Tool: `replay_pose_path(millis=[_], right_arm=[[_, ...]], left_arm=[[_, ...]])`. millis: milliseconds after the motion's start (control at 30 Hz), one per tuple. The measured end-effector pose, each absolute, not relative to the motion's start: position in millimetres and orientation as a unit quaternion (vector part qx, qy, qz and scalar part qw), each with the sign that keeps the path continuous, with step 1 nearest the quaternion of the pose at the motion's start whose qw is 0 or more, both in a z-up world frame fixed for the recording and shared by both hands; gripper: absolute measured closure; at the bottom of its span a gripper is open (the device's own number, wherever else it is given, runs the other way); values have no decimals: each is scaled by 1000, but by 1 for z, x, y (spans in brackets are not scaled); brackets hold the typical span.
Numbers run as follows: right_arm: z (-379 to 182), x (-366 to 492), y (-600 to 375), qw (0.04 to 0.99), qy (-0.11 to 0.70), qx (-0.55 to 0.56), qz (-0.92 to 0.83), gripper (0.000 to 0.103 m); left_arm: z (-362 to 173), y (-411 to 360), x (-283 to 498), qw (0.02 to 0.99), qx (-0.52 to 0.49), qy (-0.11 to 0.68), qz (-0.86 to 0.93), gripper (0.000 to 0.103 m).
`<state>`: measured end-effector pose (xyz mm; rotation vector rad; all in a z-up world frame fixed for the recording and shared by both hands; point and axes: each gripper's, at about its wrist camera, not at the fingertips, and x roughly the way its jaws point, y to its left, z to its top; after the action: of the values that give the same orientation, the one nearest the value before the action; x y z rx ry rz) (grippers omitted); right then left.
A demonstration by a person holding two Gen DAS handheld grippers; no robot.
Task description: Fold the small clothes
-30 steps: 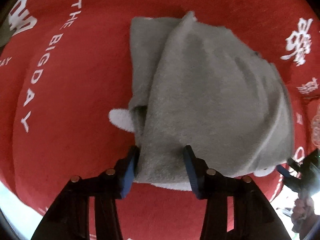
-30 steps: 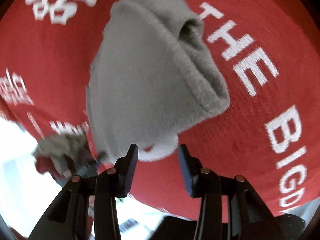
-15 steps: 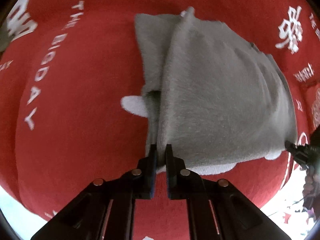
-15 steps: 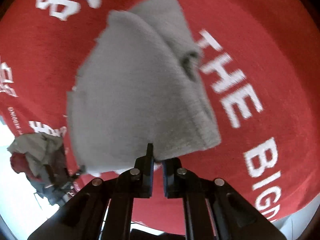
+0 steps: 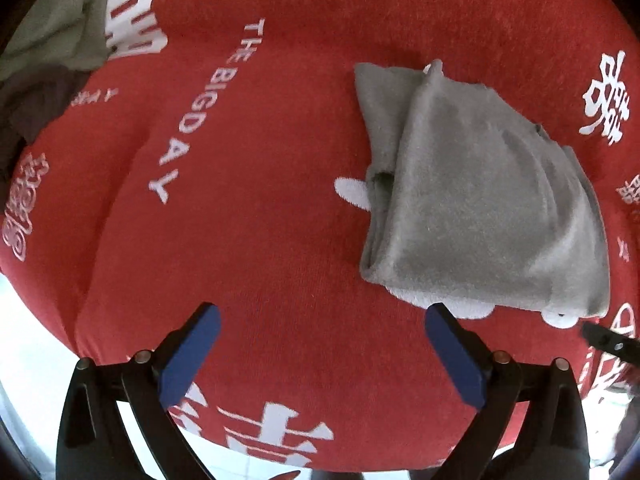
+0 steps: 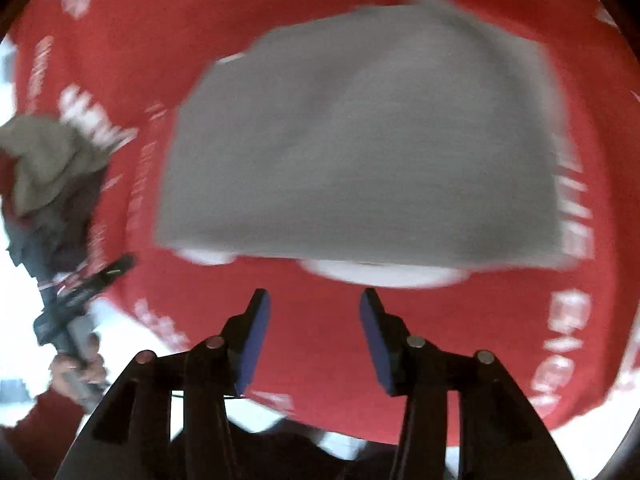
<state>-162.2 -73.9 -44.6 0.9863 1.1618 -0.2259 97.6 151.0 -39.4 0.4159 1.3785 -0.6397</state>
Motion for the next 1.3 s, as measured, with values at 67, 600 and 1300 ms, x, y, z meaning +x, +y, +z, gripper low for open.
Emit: replay_pose_path(millis=[67, 600, 1300], right_arm=[[-52, -146, -61, 712, 523, 461, -79, 50], [-72, -129, -17, 679, 568, 461, -71, 49], [-71, -131, -23, 681, 574, 447, -81, 45]], left_arm=[[-45, 155, 100, 700, 173, 635, -278, 1], [-72, 173, 94, 661, 144, 690, -257, 1], [-72, 147, 85, 662, 170, 682, -261, 1]])
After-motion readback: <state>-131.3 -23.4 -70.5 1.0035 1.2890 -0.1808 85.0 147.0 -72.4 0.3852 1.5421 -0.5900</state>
